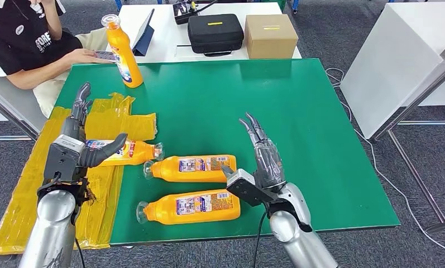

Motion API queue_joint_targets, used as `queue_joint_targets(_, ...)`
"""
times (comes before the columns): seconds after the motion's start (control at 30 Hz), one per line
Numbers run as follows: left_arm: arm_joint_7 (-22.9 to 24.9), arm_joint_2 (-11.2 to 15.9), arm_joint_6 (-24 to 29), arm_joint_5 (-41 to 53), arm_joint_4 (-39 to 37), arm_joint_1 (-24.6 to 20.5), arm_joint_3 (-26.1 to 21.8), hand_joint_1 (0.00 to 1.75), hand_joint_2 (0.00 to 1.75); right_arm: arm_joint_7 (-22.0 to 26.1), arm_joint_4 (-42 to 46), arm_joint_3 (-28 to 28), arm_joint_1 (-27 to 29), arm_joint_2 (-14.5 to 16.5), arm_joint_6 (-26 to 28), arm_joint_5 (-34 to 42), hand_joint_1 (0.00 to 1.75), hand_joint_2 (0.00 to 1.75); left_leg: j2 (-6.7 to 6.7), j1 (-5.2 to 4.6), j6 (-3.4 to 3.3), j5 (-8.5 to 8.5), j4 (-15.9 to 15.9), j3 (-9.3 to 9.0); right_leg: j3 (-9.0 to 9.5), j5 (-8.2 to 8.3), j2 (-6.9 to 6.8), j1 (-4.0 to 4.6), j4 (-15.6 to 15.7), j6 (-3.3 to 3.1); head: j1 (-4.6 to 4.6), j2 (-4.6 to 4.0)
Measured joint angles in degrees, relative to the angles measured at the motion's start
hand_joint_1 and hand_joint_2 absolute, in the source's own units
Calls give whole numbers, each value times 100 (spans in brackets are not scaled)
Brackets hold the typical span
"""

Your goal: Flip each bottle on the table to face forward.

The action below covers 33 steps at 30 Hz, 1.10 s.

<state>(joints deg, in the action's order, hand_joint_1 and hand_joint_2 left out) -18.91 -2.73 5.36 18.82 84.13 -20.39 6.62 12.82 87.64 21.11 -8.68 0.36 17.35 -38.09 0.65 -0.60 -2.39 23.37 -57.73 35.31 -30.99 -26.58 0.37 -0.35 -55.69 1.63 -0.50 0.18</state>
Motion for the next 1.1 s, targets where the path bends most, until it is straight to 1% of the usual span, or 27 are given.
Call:
queue_joint_targets(0.27,7,46,11,6,258,93,2,0,175,-43,13,2,14,-12,0,-128,0,175,1,-3,-1,-1,0,-1,2,1,0,-1,0,1,-1,0)
queue_joint_targets(0.33,38,48,36,14,263,126,2,0,175,-120,13,16,12,-13,-1,-358,0,175,0,-3,-1,-1,0,-1,2,1,0,0,0,1,-1,-1)
queue_joint_targets(0.43,77,46,47,-44,263,222,2,0,175,-346,8,93,-12,-18,-51,-933,0,175,-1,-3,-1,0,0,0,1,1,0,0,0,1,-1,-1)
queue_joint_targets(0.53,72,20,-24,-138,262,361,9,0,175,-645,-33,256,-114,-33,-260,-1533,0,175,-2,-1,0,0,0,0,-1,1,0,0,0,1,0,1)
queue_joint_targets(0.63,67,-46,-15,-77,245,458,58,0,175,-854,-146,435,-290,-45,-446,-1844,0,175,-1,0,0,0,0,-1,-1,1,0,0,0,1,-1,0)
queue_joint_targets(0.8,150,-148,243,264,133,453,194,0,175,-981,-451,695,-548,-56,-538,-2002,0,175,0,-2,-1,-1,0,-1,0,1,0,0,0,1,-1,0)
queue_joint_targets(1.1,99,-236,139,150,56,427,345,0,175,-1074,-1006,1150,-806,33,-513,-2266,0,175,-1,-2,-1,0,0,0,-1,1,0,-1,0,2,-1,0)
